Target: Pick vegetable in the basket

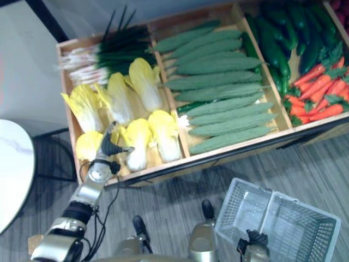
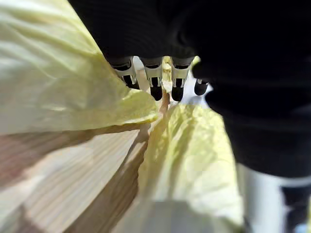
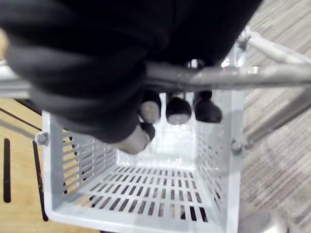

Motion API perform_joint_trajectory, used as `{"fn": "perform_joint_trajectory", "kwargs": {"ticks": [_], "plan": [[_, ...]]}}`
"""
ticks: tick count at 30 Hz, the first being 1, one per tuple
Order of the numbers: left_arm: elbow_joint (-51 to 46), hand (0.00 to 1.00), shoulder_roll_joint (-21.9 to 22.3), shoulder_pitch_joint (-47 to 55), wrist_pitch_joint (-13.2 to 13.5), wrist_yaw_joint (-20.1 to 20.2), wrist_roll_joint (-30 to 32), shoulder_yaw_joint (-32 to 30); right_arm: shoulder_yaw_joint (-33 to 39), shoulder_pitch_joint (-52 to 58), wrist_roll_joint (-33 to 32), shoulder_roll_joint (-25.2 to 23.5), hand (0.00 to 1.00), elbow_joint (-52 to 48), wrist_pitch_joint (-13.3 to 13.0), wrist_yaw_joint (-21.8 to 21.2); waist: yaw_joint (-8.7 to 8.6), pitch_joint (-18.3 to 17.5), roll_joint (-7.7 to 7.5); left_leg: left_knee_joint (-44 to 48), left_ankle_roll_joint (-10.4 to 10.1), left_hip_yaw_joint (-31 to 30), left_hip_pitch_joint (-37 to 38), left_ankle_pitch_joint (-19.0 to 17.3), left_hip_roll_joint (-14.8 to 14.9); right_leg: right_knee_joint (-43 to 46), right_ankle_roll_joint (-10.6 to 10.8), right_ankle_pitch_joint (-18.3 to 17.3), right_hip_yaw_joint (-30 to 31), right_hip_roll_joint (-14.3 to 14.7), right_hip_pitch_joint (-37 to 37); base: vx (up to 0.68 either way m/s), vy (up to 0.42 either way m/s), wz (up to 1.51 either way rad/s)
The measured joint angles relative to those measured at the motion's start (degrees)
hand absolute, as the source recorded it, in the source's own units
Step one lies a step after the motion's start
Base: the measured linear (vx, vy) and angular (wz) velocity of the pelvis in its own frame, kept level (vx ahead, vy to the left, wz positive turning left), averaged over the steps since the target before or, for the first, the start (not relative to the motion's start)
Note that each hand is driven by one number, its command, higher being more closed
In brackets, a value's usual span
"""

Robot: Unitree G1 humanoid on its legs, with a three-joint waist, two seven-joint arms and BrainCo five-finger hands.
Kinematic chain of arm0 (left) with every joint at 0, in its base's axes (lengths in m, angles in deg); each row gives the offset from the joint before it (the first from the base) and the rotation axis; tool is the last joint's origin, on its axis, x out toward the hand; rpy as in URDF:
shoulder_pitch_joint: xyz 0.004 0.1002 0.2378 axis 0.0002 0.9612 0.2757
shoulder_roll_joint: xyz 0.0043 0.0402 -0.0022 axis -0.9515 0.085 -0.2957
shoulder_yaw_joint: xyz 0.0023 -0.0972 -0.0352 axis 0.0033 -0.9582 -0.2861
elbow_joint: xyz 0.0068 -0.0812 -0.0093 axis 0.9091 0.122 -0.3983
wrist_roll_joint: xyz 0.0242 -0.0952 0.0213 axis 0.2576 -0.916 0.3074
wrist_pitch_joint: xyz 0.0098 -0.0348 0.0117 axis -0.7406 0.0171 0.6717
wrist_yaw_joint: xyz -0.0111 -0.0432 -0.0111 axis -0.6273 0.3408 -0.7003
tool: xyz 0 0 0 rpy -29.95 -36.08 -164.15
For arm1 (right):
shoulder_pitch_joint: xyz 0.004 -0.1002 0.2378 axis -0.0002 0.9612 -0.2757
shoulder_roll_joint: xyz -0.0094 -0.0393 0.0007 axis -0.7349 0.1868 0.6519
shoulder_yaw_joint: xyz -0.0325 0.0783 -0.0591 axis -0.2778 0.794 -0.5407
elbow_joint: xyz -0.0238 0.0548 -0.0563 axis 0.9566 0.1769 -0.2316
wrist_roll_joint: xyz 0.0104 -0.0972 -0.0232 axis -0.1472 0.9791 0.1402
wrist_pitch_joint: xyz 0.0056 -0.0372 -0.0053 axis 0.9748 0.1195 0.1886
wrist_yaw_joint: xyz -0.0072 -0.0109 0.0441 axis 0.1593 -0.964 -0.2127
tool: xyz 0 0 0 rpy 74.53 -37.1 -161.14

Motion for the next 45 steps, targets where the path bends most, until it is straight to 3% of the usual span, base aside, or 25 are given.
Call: {"fn": "perform_joint_trajectory", "kwargs": {"ticks": [2,8,19,26,36,45], "plan": [[1.5,1.00,0.0,-1.6,0.9,-1.8,-1.4,-0.6,-0.1,-1.4,0.0,-0.2,1.00,0.1,0.0,0.1,0.09,1.2,0.02,0.0,0.0,0.1,0.0,0.0,0.0,0.2,0.1,0.0,0.2,0.0,-0.2,-0.01,-0.005,-0.02],[6.0,1.00,-1.5,-7.9,0.7,-2.0,-5.8,-3.5,-0.2,-3.1,-0.1,-0.9,1.00,0.1,0.0,0.1,0.15,2.3,-0.13,0.0,-0.1,-0.2,-1.2,0.3,-0.1,0.1,0.2,0.3,0.3,0.0,-1.1,-0.02,-0.013,0.02],[7.6,1.00,0.7,-9.5,-1.9,3.1,-6.8,0.4,1.0,-3.7,-1.7,-3.0,1.00,-0.4,0.0,-0.6,-0.35,2.7,-0.51,0.0,0.2,-2.9,0.7,0.7,0.0,0.1,0.6,0.0,-3.8,-0.4,3.1,0.02,-0.013,0.13],[-0.3,1.00,0.8,-4.8,-2.0,5.5,-10.3,1.4,0.9,-2.0,-1.7,-4.0,1.00,-0.6,0.2,-1.6,0.02,2.4,-0.70,0.0,0.1,-3.9,4.0,0.6,0.0,0.6,0.4,-1.4,-5.4,-0.6,7.1,-0.01,-0.008,0.10],[-9.9,1.00,-0.3,-0.2,-1.8,5.8,-15.7,1.2,0.8,3.1,-1.7,-4.6,1.00,-1.0,2.1,-3.3,1.48,-4.5,-2.31,-0.1,-0.1,-4.3,6.5,0.4,0.0,0.7,0.2,-1.8,-6.4,-0.8,10.1,-0.01,-0.006,0.03],[-18.8,1.00,-1.4,0.8,-0.1,5.7,-15.3,3.1,-0.5,5.5,-1.7,-4.7,1.00,-0.9,2.5,-4.4,1.35,-7.9,-3.09,-0.3,-0.1,-3.3,8.5,0.0,0.0,0.2,-0.1,-1.8,-5.9,-0.8,11.2,-0.04,-0.010,-0.05]]}}
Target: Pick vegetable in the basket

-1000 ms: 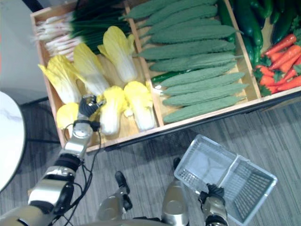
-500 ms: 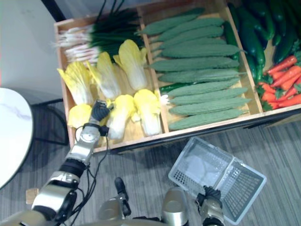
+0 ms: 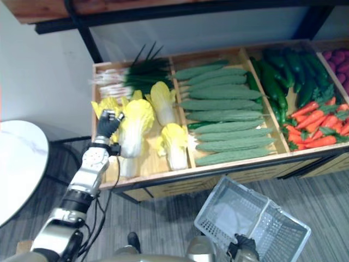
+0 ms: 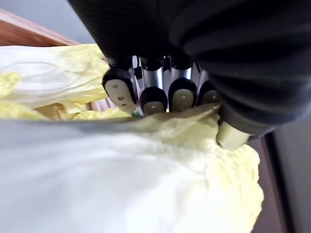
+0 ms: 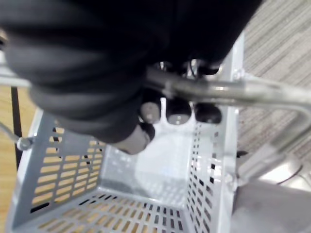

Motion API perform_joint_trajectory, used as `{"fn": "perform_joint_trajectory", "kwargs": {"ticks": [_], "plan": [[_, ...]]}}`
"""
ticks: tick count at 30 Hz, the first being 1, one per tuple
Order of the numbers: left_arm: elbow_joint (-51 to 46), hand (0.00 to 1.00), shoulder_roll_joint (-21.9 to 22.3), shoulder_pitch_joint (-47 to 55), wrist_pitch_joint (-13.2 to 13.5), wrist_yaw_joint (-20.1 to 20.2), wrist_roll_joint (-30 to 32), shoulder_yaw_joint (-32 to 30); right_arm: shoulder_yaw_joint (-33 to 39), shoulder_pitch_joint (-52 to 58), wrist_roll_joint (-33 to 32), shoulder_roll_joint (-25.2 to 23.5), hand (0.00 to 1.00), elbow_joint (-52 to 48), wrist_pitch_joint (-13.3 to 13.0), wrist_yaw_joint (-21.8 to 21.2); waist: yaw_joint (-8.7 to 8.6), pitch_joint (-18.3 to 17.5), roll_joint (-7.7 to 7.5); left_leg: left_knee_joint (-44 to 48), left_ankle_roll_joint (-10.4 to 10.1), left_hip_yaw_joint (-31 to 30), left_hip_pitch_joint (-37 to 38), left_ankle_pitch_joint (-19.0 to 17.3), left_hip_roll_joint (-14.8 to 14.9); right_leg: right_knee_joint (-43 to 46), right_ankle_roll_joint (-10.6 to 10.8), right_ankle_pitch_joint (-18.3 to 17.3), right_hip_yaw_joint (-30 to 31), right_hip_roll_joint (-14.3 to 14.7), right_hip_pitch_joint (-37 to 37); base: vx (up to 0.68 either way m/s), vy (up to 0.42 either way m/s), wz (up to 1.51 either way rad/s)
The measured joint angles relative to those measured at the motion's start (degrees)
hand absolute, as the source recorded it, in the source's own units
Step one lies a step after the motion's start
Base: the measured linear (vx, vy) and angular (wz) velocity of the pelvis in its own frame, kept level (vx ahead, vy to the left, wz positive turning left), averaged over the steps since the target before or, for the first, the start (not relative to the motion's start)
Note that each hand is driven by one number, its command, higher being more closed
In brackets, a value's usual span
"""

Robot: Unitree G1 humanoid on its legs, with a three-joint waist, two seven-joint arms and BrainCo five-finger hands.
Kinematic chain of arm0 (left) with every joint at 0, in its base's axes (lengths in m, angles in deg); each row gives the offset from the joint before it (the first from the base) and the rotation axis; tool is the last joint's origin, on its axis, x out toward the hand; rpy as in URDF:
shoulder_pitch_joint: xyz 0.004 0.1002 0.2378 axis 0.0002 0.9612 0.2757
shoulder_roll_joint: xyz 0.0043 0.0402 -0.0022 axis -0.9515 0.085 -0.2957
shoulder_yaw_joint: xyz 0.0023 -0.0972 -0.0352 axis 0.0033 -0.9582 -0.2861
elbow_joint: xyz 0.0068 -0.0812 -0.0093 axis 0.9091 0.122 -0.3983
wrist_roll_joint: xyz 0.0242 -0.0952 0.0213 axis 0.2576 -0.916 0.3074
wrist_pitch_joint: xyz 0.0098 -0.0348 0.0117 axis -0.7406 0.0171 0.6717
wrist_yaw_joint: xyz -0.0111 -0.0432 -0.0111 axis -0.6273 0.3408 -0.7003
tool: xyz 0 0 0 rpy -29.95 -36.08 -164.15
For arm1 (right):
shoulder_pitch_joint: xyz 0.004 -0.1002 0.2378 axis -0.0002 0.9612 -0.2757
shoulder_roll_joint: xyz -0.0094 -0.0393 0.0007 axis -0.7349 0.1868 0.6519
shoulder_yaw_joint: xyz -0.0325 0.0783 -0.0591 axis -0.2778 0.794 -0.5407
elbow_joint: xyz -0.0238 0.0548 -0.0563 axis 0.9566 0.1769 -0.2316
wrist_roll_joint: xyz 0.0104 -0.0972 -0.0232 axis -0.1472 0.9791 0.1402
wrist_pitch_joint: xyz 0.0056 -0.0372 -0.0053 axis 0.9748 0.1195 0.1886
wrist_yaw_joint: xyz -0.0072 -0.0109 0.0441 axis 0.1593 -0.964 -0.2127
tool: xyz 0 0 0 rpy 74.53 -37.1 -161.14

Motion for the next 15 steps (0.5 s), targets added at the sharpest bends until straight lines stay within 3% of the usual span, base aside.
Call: {"fn": "perform_joint_trajectory", "kwargs": {"ticks": [6,7,9,10,11,12,13,14,15], "plan": [[-5.0,1.00,2.4,-0.1,1.5,0.3,6.6,11.9,-0.7,0.5,-1.2,-0.6,1.00,-1.5,-0.5,0.3,-0.14,-1.0,-0.88,0.0,-0.4,3.3,0.6,-0.4,0.0,1.3,0.4,0.4,2.4,0.0,-2.0,0.01,-0.002,-0.26],[-5.1,1.00,3.9,-0.2,2.1,0.7,9.2,13.5,-2.2,0.2,-1.2,-0.7,1.00,-4.3,-0.6,0.9,0.18,-1.1,-0.71,0.3,-0.5,6.4,0.9,-0.6,0.4,3.6,-1.0,1.3,-1.1,0.1,-5.6,-0.02,0.004,-1.01],[-5.4,1.00,4.9,-0.2,2.1,1.3,10.9,14.6,-2.9,-0.3,-1.2,-1.0,1.00,-8.0,-0.7,1.6,-0.14,-1.4,-0.12,0.4,-0.7,9.6,1.5,-0.8,1.1,6.8,-7.8,0.4,-13.6,-2.4,-8.3,0.03,0.025,-1.25],[-6.4,1.00,5.8,0.3,2.1,1.7,14.2,15.1,-3.5,-0.3,-1.0,-0.8,1.00,-11.5,-1.8,2.9,0.52,-1.6,0.26,0.4,-1.5,14.9,4.6,-1.8,1.9,11.8,-15.8,0.5,-30.6,-7.7,-8.4,0.10,0.067,-1.49],[-7.1,1.00,5.6,0.5,2.2,1.7,15.0,14.9,-4.3,-0.3,-0.9,-0.7,1.00,-12.4,-2.1,3.1,0.89,-1.8,0.13,0.4,-1.9,17.1,5.9,-2.1,2.1,13.3,-17.1,1.3,-34.8,-9.2,-8.3,0.17,0.094,-1.71],[-7.6,1.00,5.6,0.6,2.4,1.7,16.3,14.6,-5.4,-0.2,-0.4,-0.4,1.00,-13.3,-2.4,3.2,1.44,-1.9,0.09,0.5,-2.2,19.5,7.1,-2.3,2.3,14.9,-17.0,2.1,-37.8,-10.2,-8.6,0.12,0.035,-1.35],[-8.4,1.00,5.6,0.9,2.4,1.9,17.5,13.6,-7.1,0.0,0.4,-0.2,1.00,-14.5,-2.5,3.2,1.96,-1.9,-0.06,1.4,-2.8,22.6,8.2,-2.7,2.8,17.3,-15.5,3.1,-41.8,-10.8,-9.9,0.13,-0.047,-1.74],[-9.4,1.00,5.8,1.3,2.5,2.1,18.8,11.8,-9.7,0.3,1.6,-0.3,1.00,-17.3,-2.6,3.2,1.98,-2.0,-0.04,3.0,-3.5,26.9,8.9,-3.5,3.3,17.7,-13.9,2.7,-44.3,-10.2,-11.0,0.06,-0.092,-1.66],[-9.4,1.00,6.1,1.4,2.5,2.2,18.8,10.9,-10.7,0.8,2.3,-0.2,1.00,-19.3,-2.7,3.2,1.78,-2.3,0.91,3.7,-3.7,29.0,9.2,-4.7,3.9,16.8,-11.7,3.0,-42.6,-8.7,-12.0,0.04,-0.092,-1.35]]}}
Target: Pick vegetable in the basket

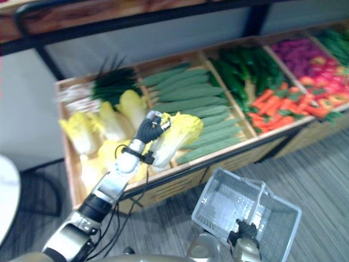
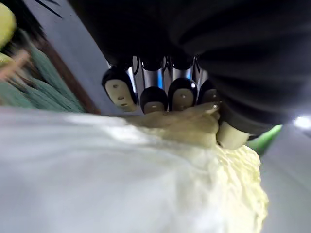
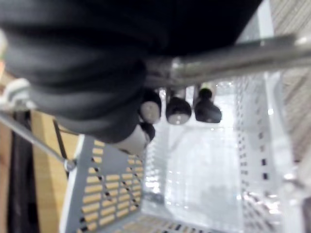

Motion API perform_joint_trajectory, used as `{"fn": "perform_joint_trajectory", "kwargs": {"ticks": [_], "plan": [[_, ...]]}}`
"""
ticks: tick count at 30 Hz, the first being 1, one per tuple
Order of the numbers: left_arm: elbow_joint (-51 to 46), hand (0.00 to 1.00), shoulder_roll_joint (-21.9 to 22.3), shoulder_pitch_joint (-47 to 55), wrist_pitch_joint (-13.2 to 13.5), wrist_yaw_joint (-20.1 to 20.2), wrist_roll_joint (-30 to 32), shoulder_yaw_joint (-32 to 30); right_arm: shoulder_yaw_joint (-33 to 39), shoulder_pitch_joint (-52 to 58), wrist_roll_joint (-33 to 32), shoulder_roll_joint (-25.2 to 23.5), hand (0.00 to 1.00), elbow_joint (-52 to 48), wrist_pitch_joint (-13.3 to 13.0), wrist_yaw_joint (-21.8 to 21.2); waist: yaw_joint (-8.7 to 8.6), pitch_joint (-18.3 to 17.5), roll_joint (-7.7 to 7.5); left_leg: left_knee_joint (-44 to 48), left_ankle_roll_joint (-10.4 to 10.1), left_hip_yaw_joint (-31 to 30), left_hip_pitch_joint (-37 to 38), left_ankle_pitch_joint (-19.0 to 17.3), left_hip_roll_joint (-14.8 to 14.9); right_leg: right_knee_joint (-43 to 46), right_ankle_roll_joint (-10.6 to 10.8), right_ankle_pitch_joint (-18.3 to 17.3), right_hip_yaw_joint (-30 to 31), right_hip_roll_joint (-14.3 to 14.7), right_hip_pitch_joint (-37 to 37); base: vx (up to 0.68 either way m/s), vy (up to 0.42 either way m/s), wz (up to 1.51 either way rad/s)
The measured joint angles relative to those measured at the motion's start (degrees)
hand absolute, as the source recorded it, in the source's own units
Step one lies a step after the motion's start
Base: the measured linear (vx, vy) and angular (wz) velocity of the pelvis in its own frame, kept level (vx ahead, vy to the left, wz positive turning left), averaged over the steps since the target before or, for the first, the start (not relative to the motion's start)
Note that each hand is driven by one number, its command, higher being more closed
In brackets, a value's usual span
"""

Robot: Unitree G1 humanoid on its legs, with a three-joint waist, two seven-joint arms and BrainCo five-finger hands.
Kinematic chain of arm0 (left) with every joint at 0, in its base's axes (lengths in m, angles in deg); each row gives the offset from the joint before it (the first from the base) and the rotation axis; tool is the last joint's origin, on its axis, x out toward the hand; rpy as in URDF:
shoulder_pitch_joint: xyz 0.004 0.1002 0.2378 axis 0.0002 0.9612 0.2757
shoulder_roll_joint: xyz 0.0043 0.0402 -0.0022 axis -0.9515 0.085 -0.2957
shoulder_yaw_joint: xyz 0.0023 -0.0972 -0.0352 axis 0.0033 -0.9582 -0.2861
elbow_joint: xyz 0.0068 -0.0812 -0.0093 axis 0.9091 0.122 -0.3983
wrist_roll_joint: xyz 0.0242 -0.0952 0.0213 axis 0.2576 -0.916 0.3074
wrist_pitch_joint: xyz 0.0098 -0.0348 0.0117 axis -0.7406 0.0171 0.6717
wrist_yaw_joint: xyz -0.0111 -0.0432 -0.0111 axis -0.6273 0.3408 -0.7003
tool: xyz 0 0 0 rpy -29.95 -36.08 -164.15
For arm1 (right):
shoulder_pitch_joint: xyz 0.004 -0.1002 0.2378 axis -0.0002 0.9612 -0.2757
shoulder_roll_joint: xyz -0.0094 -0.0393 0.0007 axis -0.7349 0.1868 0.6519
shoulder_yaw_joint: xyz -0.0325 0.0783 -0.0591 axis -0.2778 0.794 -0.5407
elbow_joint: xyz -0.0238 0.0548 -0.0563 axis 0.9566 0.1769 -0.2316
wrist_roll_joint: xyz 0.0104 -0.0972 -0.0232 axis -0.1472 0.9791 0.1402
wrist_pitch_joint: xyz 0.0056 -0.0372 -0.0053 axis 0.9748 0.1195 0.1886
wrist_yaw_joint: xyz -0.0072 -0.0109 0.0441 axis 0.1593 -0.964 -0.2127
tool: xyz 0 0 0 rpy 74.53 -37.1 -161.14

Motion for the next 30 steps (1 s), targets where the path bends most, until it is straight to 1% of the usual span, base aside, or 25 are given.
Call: {"fn": "perform_joint_trajectory", "kwargs": {"ticks": [1,3,5,6,7,8,9,10,11,12,13,14,15,16,17,18,19,21,22,23,24,25,26,28,30], "plan": [[0.0,1.00,0.4,0.2,0.0,0.0,0.0,-0.6,-0.4,0.3,0.0,0.0,1.00,-0.9,0.0,0.0,-0.11,-0.1,0.59,0.5,-0.5,1.4,0.4,-0.5,0.5,-0.6,0.1,0.1,1.1,1.1,-0.6,0.02,-0.036,-1.09],[0.0,1.00,2.1,2.1,0.0,0.1,0.0,-1.2,-2.2,2.5,0.1,-0.2,1.00,-4.3,0.0,-0.2,-0.59,-0.2,1.49,2.9,0.0,5.8,1.8,-1.7,1.9,-3.3,-0.3,0.9,4.9,4.9,-1.5,0.02,-0.027,-1.04],[0.1,1.00,3.2,3.3,0.4,0.4,-0.7,-1.2,-3.5,4.2,0.1,-0.4,1.00,-7.1,0.1,-0.6,-1.27,-0.2,1.46,5.8,0.0,7.8,2.8,-1.5,3.2,-5.1,-0.1,0.7,7.0,6.9,-1.5,0.03,-0.050,-0.79],[0.2,1.00,2.9,4.7,1.0,0.6,-0.8,-1.1,-4.7,4.6,0.4,-0.6,1.00,-8.2,0.1,-0.9,-1.65,0.0,0.78,11.8,0.1,8.0,2.4,-1.5,5.3,-7.1,0.2,0.9,8.3,7.8,-0.8,0.04,-0.072,-0.85],[0.4,1.00,2.9,5.3,1.0,0.7,-0.9,-0.8,-5.3,5.1,0.8,-0.6,1.00,-9.2,0.2,-1.0,-1.62,0.2,0.66,15.3,0.5,7.7,1.8,-1.3,6.5,-8.5,0.5,1.2,9.0,8.5,-0.2,0.04,-0.070,-0.95],[0.5,1.00,3.1,6.9,1.0,1.3,-1.7,-0.1,-6.4,6.0,1.3,-0.7,1.00,-11.4,0.2,-1.2,-1.64,0.2,0.72,22.3,2.7,4.2,0.5,0.2,8.9,-11.1,0.8,1.4,11.3,10.2,0.6,0.04,-0.046,-1.16],[0.7,1.00,3.2,8.7,1.0,1.7,-2.9,0.0,-8.4,6.1,1.4,-0.4,1.00,-13.0,0.2,-1.5,-1.56,0.2,0.86,28.9,7.1,-3.1,-1.6,3.5,10.3,-12.5,0.8,1.4,15.0,11.9,0.9,0.04,-0.032,-1.33],[0.9,1.00,3.3,9.6,1.0,1.8,-3.1,0.0,-9.8,6.1,1.7,-0.1,1.00,-14.0,0.2,-1.5,-1.39,0.3,1.01,32.0,9.7,-7.5,-2.7,5.7,10.4,-12.9,0.7,1.3,17.4,13.0,0.9,0.08,-0.014,-1.76],[2.1,1.00,3.3,12.0,1.4,1.8,-3.4,0.0,-12.8,6.0,2.0,0.5,1.00,-16.3,0.2,-1.7,-0.74,0.7,1.01,37.2,10.1,-16.6,-4.8,7.8,9.1,-13.6,0.2,1.3,22.8,15.1,0.8,0.12,0.036,-2.21],[4.8,1.00,3.7,13.3,1.6,1.7,-3.4,0.3,-15.9,4.8,2.2,1.3,1.00,-17.7,0.1,-1.8,0.11,1.0,2.07,41.1,8.5,-25.9,-7.6,-0.3,4.2,-15.2,-0.1,1.0,27.9,17.1,0.8,0.14,0.047,-2.26],[6.1,1.00,3.9,14.0,1.6,1.8,-3.4,0.7,-17.4,3.7,2.2,1.6,1.00,-17.8,0.1,-1.8,0.17,0.9,2.20,41.4,8.9,-29.2,-9.4,-2.4,1.1,-16.7,0.2,0.8,30.2,18.1,0.8,0.17,0.019,-2.43],[8.8,1.00,5.5,15.2,1.8,1.8,-3.5,1.0,-20.4,1.0,2.2,2.5,1.00,-18.4,-0.1,-2.3,1.57,1.2,4.73,41.9,11.4,-34.3,-12.1,-1.3,-1.8,-11.2,-1.6,-0.3,33.2,21.4,-1.0,0.16,-0.030,-2.07],[9.3,1.00,5.6,16.0,1.8,1.8,-3.5,1.2,-21.8,0.0,2.2,2.0,1.00,-19.3,-0.1,-2.6,2.34,2.3,4.08,43.8,10.3,-36.0,-11.2,-0.3,-2.7,-0.9,-4.2,-2.6,34.2,21.8,-3.4,0.30,-0.081,-2.07],[11.0,1.00,5.8,17.0,2.0,1.7,-3.5,1.8,-23.9,-0.6,2.2,1.0,1.00,-20.8,-0.2,-2.9,1.80,3.4,3.36,47.0,9.5,-39.2,-11.4,-3.5,-4.2,-0.3,-4.3,-7.4,37.3,23.3,-2.4,0.26,-0.021,-1.58],[14.7,1.00,6.4,17.4,1.7,1.9,-2.7,3.9,-25.3,-1.9,2.2,-0.2,1.00,-22.9,-0.2,-3.4,1.55,3.8,4.28,48.1,9.5,-44.6,-14.9,-15.5,-7.8,-3.4,-4.7,-5.9,41.8,25.7,-1.3,0.22,0.007,-1.18],[16.0,1.00,6.5,17.4,1.7,1.9,-2.6,4.2,-26.3,-2.7,2.2,-0.6,1.00,-23.9,-0.2,-3.5,1.60,4.4,3.39,46.8,9.9,-45.7,-16.6,-18.2,-10.0,-4.4,-5.0,-5.0,43.5,25.7,-1.2,0.14,0.102,-1.53],[19.1,1.00,6.5,17.9,1.5,1.8,-2.1,5.4,-29.1,-3.7,2.0,-1.4,1.00,-26.9,-0.5,-3.9,2.90,5.6,2.14,38.5,10.2,-49.3,-20.2,-22.0,-14.2,-8.0,-6.2,-3.6,48.6,26.3,0.4,0.11,0.094,-1.26],[20.7,1.00,6.4,18.3,1.2,1.8,-0.8,6.4,-31.1,-3.8,1.6,-1.6,1.00,-28.5,-0.6,-3.9,3.93,5.9,1.81,32.2,9.9,-51.7,-22.1,-21.8,-15.7,-9.7,-6.6,-3.3,51.1,26.6,1.7,0.09,0.097,-1.09],[21.9,1.00,6.5,18.4,1.0,1.9,-0.1,7.2,-32.7,-3.8,1.0,-1.5,1.00,-29.8,-0.9,-4.0,4.26,5.8,1.86,26.9,9.2,-53.2,-23.5,-20.6,-16.1,-10.7,-6.6,-3.4,52.3,26.7,2.4,0.09,0.164,-1.13],[23.2,1.00,6.6,18.2,0.9,1.9,0.1,7.5,-34.6,-3.7,0.4,-1.4,1.00,-31.4,-1.3,-4.1,4.57,6.1,2.01,20.3,8.6,-52.8,-23.6,-15.1,-15.6,-11.7,-6.4,-3.5,54.1,27.2,3.5,0.13,0.174,-1.36],[25.0,1.00,6.4,18.3,0.9,1.8,0.1,7.3,-36.5,-3.1,0.0,-1.3,1.00,-32.2,-1.8,-4.7,4.80,5.9,2.23,17.4,10.2,-50.6,-21.2,-12.0,-14.6,-13.2,-5.5,-3.1,55.9,27.6,5.6,0.23,0.226,-1.17],[25.6,1.00,5.9,18.0,0.8,1.7,0.2,7.3,-37.3,-2.5,-0.4,-1.2,1.00,-33.2,-1.8,-5.1,4.79,5.9,2.10,17.3,10.9,-49.8,-20.4,-12.1,-14.7,-13.6,-4.6,-2.4,56.3,27.4,6.3,0.25,0.210,-0.78],[27.2,1.00,5.4,16.9,0.8,1.6,0.2,7.4,-38.7,-0.8,-1.6,-0.7,1.00,-35.9,-1.8,-5.7,4.32,5.9,1.61,17.4,12.5,-48.4,-19.0,-12.7,-15.0,-13.7,-2.0,-2.4,56.9,26.7,7.1,0.29,0.244,-0.49],[29.6,1.00,5.4,14.6,0.6,1.4,2.1,7.6,-41.5,2.0,-5.0,1.5,1.00,-38.9,-1.9,-7.6,5.06,5.1,0.48,15.2,13.2,-45.8,-17.6,-12.2,-15.2,-11.8,-1.1,-3.4,58.5,26.5,5.8,0.20,0.158,-0.50],[33.9,1.00,4.5,11.1,-0.9,1.1,3.4,8.8,-45.0,3.7,-12.0,3.6,1.00,-41.0,-1.9,-10.4,4.96,4.6,-1.44,12.0,13.8,-43.6,-15.5,-11.7,-16.1,-4.4,0.3,-6.9,58.9,26.7,2.2,0.24,0.130,-0.42]]}}
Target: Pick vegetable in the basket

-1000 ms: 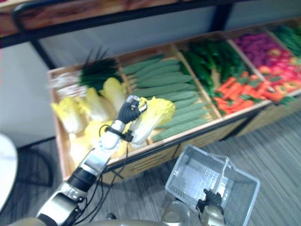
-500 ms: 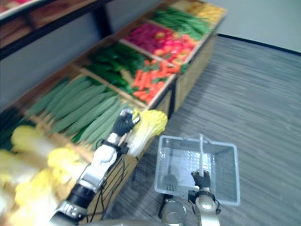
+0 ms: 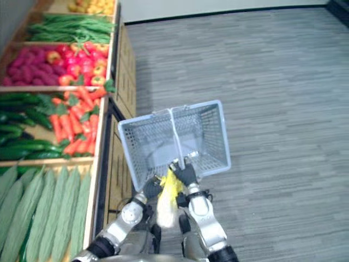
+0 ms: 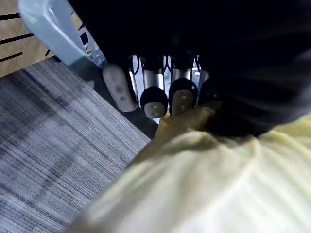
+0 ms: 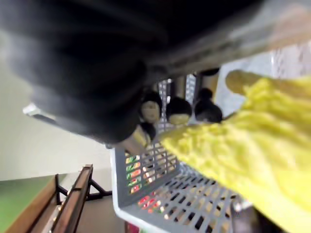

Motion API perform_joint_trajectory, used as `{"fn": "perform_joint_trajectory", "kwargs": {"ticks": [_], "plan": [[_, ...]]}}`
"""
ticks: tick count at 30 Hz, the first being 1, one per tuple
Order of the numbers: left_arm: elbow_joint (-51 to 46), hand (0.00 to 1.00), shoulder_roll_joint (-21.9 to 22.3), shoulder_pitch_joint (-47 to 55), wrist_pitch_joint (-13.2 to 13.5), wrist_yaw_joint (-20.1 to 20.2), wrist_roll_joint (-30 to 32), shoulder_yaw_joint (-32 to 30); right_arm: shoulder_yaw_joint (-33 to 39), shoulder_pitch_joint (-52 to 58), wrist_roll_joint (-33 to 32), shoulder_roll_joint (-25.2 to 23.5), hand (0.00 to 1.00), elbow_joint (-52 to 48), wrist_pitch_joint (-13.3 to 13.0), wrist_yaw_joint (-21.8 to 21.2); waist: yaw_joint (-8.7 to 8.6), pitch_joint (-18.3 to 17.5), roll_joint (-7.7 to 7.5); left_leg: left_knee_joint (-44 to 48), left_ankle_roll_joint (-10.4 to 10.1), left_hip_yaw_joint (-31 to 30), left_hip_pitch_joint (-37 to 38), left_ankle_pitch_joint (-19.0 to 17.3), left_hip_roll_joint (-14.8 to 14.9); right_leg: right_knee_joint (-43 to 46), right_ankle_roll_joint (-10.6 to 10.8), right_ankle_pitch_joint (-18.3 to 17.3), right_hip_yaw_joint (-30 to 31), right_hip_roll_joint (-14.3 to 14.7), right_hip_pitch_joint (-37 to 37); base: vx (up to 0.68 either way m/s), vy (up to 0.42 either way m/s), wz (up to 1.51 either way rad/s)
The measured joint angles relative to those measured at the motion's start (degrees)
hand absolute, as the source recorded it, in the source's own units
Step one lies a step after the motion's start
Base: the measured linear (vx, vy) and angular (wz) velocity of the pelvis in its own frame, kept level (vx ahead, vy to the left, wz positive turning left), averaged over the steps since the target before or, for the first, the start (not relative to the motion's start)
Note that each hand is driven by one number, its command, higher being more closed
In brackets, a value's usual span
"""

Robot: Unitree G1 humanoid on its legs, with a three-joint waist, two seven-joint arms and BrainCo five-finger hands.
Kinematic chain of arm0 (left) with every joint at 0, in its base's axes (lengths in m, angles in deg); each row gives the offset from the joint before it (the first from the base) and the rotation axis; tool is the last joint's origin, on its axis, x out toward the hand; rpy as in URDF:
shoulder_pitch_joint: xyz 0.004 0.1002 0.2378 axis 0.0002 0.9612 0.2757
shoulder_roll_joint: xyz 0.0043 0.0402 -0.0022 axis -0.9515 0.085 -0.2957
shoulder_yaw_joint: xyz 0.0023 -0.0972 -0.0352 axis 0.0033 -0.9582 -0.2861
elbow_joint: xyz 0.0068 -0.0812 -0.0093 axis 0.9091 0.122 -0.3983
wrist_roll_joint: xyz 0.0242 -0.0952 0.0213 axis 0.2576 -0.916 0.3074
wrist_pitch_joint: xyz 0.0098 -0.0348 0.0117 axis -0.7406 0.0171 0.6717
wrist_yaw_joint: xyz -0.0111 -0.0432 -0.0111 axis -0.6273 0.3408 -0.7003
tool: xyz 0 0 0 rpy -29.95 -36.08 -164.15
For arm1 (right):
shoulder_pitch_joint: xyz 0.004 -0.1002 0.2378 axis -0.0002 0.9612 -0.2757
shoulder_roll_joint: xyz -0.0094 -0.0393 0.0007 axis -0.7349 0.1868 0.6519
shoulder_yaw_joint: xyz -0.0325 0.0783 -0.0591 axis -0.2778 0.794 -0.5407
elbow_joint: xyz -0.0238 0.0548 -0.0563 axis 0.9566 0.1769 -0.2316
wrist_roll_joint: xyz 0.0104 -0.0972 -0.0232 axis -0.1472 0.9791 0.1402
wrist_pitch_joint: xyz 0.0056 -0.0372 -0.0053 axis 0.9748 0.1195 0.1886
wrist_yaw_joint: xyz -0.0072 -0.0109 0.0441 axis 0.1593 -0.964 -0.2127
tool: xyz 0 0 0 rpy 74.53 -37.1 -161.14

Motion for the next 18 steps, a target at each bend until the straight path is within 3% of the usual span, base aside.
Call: {"fn": "perform_joint_trajectory", "kwargs": {"ticks": [1,3,5,6,7,9,10,12,13,15,16,18], "plan": [[1.0,1.00,-0.1,-0.7,-0.6,-0.1,0.6,0.1,-1.0,-0.1,-2.0,0.6,1.00,0.0,0.0,-0.5,-0.08,0.1,-0.33,-0.7,0.0,0.7,1.0,0.0,0.1,3.0,1.1,-0.8,-0.2,0.4,-0.9,0.22,0.096,-0.54],[3.5,1.00,-0.8,-3.0,-2.4,-1.1,1.1,2.3,-3.4,0.8,-11.9,3.2,1.00,-0.9,-0.1,-2.4,-1.26,1.1,-1.96,-2.4,0.0,3.9,7.0,0.0,-0.3,18.0,4.6,-2.9,-3.9,1.1,-4.3,0.21,0.094,-0.53],[3.8,1.00,-1.8,-5.0,-2.4,-1.3,1.9,4.9,-4.3,2.3,-17.6,5.4,1.00,-2.5,-1.1,-4.2,-2.83,1.6,-3.62,-2.7,0.0,4.1,10.1,0.0,-0.8,28.2,5.6,-2.6,-9.1,-0.5,-7.7,0.19,0.076,-0.04],[3.8,1.00,-1.9,-6.4,-2.4,-1.9,2.7,5.0,-5.2,2.6,-19.8,6.8,1.00,-2.8,-1.7,-5.3,-3.78,1.4,-4.92,-2.8,-0.3,3.6,10.8,-0.2,-1.4,33.3,3.6,-5.2,-12.9,-3.2,-10.4,0.23,0.072,0.12],[3.8,1.00,-1.9,-7.3,-2.4,-2.0,2.8,5.0,-5.4,2.6,-20.4,7.4,1.00,-2.8,-1.7,-6.1,-3.95,1.4,-5.30,-2.8,-0.7,3.3,11.0,-0.4,-1.5,34.4,3.4,-6.5,-14.2,-4.6,-11.5,0.20,0.047,0.08],[3.8,1.00,-1.4,-10.1,-2.5,-2.3,3.1,5.5,-5.9,2.7,-21.9,8.7,1.00,-2.8,-1.6,-8.1,-3.88,1.5,-5.47,-2.7,-2.0,2.9,11.3,-1.2,-1.2,31.7,2.8,-8.3,-16.2,-8.1,-13.6,0.22,-0.009,0.01],[3.8,1.00,-1.2,-12.2,-2.6,-2.3,3.2,5.8,-5.9,2.6,-22.4,9.0,1.00,-2.7,-1.2,-9.7,-4.09,1.9,-4.79,-2.6,-3.5,1.4,11.9,-2.2,0.3,23.1,2.8,-8.0,-16.8,-9.4,-13.7,0.35,-0.129,0.01],[3.8,1.00,-1.2,-13.3,-2.6,-2.3,3.2,5.7,-5.9,2.5,-22.4,9.3,1.00,-2.3,-0.8,-10.7,-4.11,2.3,-3.94,-2.4,-4.6,1.3,12.2,-2.9,1.9,15.0,3.4,-5.7,-16.7,-9.4,-13.5,0.41,-0.207,0.05],[3.8,1.00,-1.3,-14.7,-2.6,-2.4,3.3,5.3,-6.4,2.5,-22.4,9.9,1.00,-1.5,-0.2,-12.3,-4.24,2.0,-3.57,-1.9,-6.8,1.0,12.2,-4.3,3.4,-1.5,4.1,4.2,-14.6,-9.9,-11.8,0.43,-0.233,0.19],[3.8,1.00,-1.5,-15.1,-2.6,-2.6,3.3,5.2,-7.0,3.1,-22.4,9.8,1.00,-1.2,0.5,-13.3,-4.47,1.5,-4.44,-0.9,-8.4,0.6,13.1,-6.4,3.7,-8.3,4.4,14.9,-12.7,-11.5,-10.0,0.48,-0.273,0.22],[4.3,1.00,-1.0,-15.7,-2.5,-3.3,3.4,4.1,-7.3,1.2,-22.4,10.0,1.00,1.6,1.6,-13.7,-4.81,2.5,-0.51,1.1,-8.8,0.4,12.4,-7.7,8.2,-6.6,3.8,13.3,-14.2,-7.8,-9.3,0.45,-0.259,0.19],[5.1,1.00,-1.1,-16.0,-2.3,-3.4,3.4,3.4,-5.0,-0.5,-21.6,9.4,1.00,6.5,2.4,-13.6,-4.68,2.6,-0.73,-0.3,-8.2,0.2,12.4,-7.1,8.7,-2.5,2.7,9.4,-14.3,-7.6,-8.9,0.36,-0.226,0.36]]}}
